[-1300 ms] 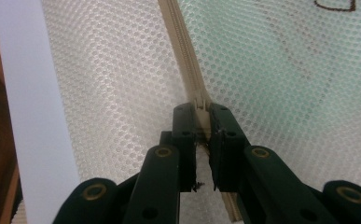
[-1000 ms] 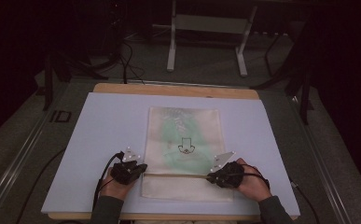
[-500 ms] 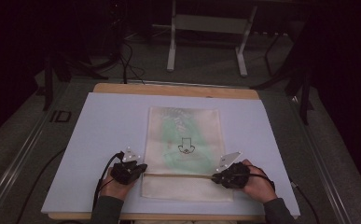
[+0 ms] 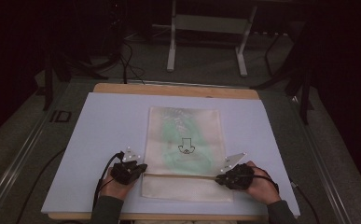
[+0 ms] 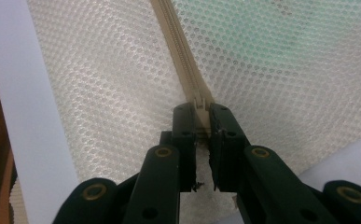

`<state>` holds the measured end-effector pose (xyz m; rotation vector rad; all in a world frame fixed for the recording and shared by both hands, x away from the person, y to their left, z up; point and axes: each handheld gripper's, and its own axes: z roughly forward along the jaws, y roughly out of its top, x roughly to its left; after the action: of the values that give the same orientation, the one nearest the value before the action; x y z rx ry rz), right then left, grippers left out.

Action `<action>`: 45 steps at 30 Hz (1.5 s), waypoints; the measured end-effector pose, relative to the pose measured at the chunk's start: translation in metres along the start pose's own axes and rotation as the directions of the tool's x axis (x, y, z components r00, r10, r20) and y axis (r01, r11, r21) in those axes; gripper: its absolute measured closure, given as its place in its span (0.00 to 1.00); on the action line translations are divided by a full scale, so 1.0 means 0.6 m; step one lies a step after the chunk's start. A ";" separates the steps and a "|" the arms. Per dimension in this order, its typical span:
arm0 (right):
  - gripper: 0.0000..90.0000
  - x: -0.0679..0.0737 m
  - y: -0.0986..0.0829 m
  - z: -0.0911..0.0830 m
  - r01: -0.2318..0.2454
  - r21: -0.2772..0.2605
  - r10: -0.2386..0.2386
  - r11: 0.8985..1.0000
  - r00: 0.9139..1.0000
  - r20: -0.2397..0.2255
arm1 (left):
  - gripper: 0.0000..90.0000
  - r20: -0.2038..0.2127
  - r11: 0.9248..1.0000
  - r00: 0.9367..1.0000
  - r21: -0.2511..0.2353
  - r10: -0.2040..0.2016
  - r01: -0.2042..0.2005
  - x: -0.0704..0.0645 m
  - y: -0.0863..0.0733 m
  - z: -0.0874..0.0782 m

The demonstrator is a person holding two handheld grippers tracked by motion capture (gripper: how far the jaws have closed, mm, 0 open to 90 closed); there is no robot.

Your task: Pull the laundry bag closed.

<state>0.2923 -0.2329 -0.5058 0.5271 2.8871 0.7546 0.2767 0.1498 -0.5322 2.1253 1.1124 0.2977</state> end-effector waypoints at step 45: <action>0.83 -0.014 -0.042 -0.027 -0.103 -0.045 0.103 0.994 0.995 -0.012 | 0.99 -0.023 1.000 1.000 -0.006 0.014 -0.014 -0.006 0.000 0.000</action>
<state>0.2896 -0.2639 -0.5038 0.6730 2.8627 0.8369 0.2745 0.1469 -0.5322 2.1300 1.1081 0.3324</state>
